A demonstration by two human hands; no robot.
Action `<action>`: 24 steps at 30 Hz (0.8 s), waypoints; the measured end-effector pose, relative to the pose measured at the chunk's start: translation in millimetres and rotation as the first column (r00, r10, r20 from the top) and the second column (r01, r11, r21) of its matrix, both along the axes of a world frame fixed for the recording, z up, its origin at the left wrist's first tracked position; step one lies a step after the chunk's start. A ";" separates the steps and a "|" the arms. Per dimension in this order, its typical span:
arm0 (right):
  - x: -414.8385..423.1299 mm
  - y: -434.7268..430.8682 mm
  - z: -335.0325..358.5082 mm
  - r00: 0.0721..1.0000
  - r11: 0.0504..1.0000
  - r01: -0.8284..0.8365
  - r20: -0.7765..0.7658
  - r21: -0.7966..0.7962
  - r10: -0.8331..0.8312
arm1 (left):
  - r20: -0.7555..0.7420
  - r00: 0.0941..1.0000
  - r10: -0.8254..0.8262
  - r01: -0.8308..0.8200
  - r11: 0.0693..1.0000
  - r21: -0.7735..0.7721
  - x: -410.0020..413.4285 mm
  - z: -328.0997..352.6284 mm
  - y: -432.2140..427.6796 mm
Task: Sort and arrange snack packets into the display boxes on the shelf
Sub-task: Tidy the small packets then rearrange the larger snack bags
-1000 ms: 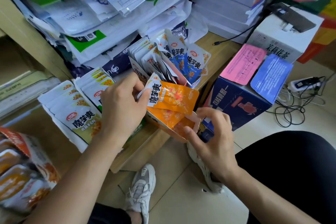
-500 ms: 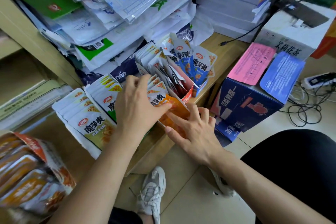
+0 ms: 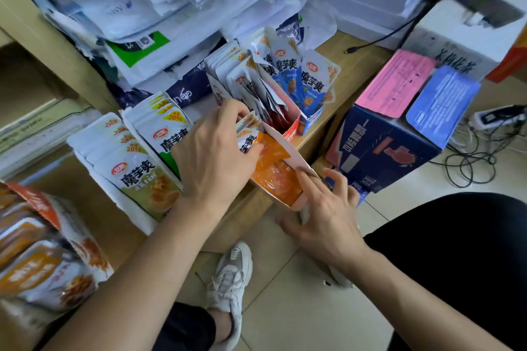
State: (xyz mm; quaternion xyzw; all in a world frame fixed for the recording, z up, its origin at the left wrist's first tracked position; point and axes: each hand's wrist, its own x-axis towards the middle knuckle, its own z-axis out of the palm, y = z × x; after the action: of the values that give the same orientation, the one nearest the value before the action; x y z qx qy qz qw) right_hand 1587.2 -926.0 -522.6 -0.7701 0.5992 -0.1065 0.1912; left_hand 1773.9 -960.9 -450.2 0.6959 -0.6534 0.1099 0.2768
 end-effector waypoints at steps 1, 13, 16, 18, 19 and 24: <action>3.1 -0.2 -2.1 1.000 0.998 -0.002 0.001 0.065 0.002 | 0.003 1.000 -0.003 0.003 1.000 -0.023 -2.3 -0.5 3.9; 21.5 -17.8 -17.4 0.978 0.957 0.118 0.136 0.266 -0.158 | -0.008 0.996 -0.092 0.089 0.979 -0.182 -9.9 -15.5 21.7; 19.6 -20.5 -16.4 0.975 0.960 0.103 0.164 0.261 -0.149 | -0.008 0.997 -0.082 0.079 0.981 -0.177 -9.8 -16.9 21.6; 18.3 -19.7 -16.1 0.968 0.958 0.091 0.202 0.271 -0.149 | -0.002 0.996 -0.085 0.083 0.981 -0.176 -8.6 -18.7 22.0; 17.3 -17.3 -16.0 0.963 0.960 0.091 0.223 0.266 -0.153 | 0.001 0.997 -0.081 0.080 0.981 -0.177 -8.0 -19.5 22.1; 7.2 3.9 -13.1 0.977 0.995 0.034 0.206 0.099 -0.054 | 0.013 0.999 -0.043 0.044 0.979 -0.199 -4.0 -20.3 20.3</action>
State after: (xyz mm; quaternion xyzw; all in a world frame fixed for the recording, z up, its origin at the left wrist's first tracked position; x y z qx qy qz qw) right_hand 1594.5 -922.0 -535.8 -0.7314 0.5970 -0.1624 0.2869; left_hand 1769.9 -940.6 -470.5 0.6498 -0.6554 0.1716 0.3446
